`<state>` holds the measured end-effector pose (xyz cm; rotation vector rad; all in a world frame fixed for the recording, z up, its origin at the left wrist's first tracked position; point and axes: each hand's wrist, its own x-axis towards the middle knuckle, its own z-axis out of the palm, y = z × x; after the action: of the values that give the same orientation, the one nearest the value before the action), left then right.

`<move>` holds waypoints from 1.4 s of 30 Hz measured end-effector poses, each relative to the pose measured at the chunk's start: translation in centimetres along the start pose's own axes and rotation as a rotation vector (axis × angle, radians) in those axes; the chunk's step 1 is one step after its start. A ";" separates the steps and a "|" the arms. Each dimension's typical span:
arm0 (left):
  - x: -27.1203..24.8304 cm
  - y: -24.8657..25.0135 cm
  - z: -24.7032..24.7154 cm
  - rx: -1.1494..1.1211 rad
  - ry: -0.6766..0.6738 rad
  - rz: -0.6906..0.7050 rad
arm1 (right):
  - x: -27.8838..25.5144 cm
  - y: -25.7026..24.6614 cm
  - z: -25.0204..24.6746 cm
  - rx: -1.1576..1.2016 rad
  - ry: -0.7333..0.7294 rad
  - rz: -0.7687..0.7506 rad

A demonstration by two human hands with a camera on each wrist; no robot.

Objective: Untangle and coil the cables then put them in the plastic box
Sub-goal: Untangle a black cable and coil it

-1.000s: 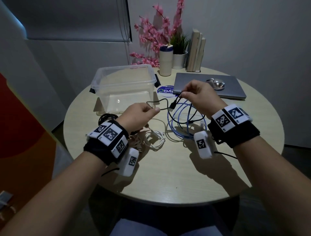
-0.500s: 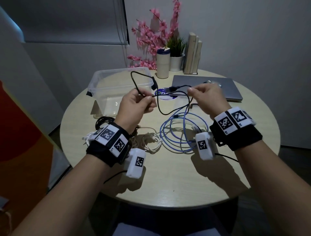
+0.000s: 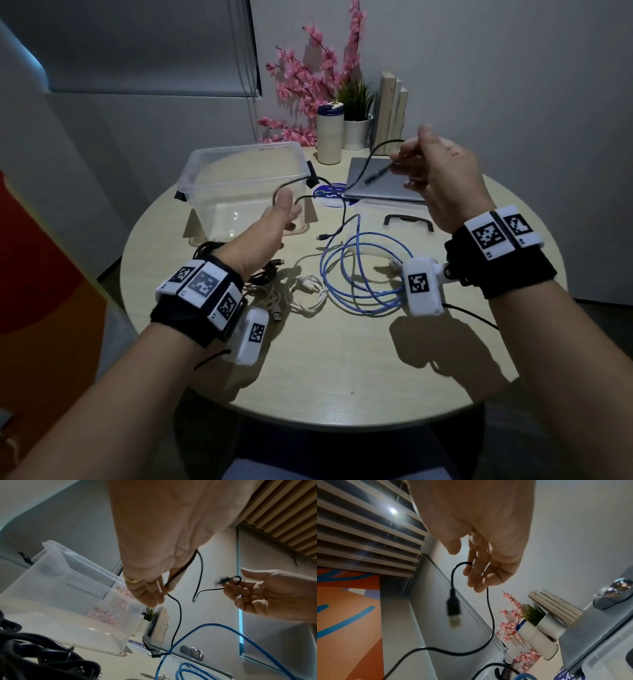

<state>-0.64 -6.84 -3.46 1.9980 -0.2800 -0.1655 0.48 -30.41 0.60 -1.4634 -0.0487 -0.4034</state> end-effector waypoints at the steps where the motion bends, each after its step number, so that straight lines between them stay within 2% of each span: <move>1: 0.2 -0.2 -0.1 0.001 0.033 -0.018 | -0.1 0.0 0.1 -0.013 -0.005 -0.012; 4: 0.5 -0.7 -0.2 0.043 0.048 -0.038 | -0.3 0.4 0.4 -0.011 -0.026 -0.004; 7: 0.8 -1.1 -0.8 0.329 -0.072 0.003 | -0.6 0.4 0.9 0.068 -0.064 0.048; 8: 0.8 -1.2 -1.1 0.360 -0.120 -0.006 | -0.7 0.3 1.0 0.079 -0.081 0.065; 10: 0.7 -1.3 -1.8 0.272 -0.164 -0.016 | -1.0 0.3 1.3 0.073 -0.116 0.085; 14: 0.7 -0.3 -1.4 -0.019 -0.022 0.096 | -1.8 0.0 2.3 0.002 -0.260 0.094; 17: 1.0 0.6 0.0 -0.130 0.039 0.196 | -2.5 0.0 3.6 0.001 -0.380 0.130; 19: 1.2 0.9 1.2 -0.128 0.060 0.250 | -2.9 -0.1 4.1 0.017 -0.419 0.133; 21: 1.4 0.9 1.7 -0.140 0.114 0.240 | -3.0 -0.4 4.2 0.027 -0.424 0.146; 24: 1.5 0.9 1.3 -0.315 0.227 0.149 | -2.7 -0.5 3.6 0.057 -0.409 0.170; 26: 1.4 0.4 0.8 -0.356 0.246 0.125 | -2.4 -0.7 3.0 0.156 -0.366 0.199; 28: 1.0 -0.1 0.8 -0.235 0.218 0.157 | -2.0 -1.0 2.6 0.298 -0.321 0.196; 30: 0.4 -0.2 1.3 0.015 0.144 0.238 | -1.7 -1.3 2.6 0.416 -0.279 0.186; 32: -0.3 -0.2 2.2 0.225 0.028 0.272 | -1.4 -1.3 2.8 0.541 -0.248 0.166; 34: -0.9 -0.1 2.9 0.358 -0.132 0.236 | -1.2 -0.9 3.1 0.584 -0.210 0.140; 36: -1.6 0.2 3.1 0.448 -0.311 0.194 | -0.9 -0.3 3.1 0.477 -0.162 0.121; 38: -2.0 0.5 2.8 0.464 -0.450 0.152 | -0.6 0.5 2.8 0.258 -0.113 0.072; 40: -2.4 1.2 2.3 0.407 -0.473 0.162 | -0.6 1.3 2.6 -0.043 -0.053 -0.012; 42: -2.6 1.8 1.5 0.270 -0.397 0.216 | -0.8 1.8 2.4 -0.320 -0.051 -0.068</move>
<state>-3.77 -8.21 -2.50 2.1730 -0.8044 -0.4051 0.77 -27.76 -1.01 -1.7910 -0.0779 -0.4436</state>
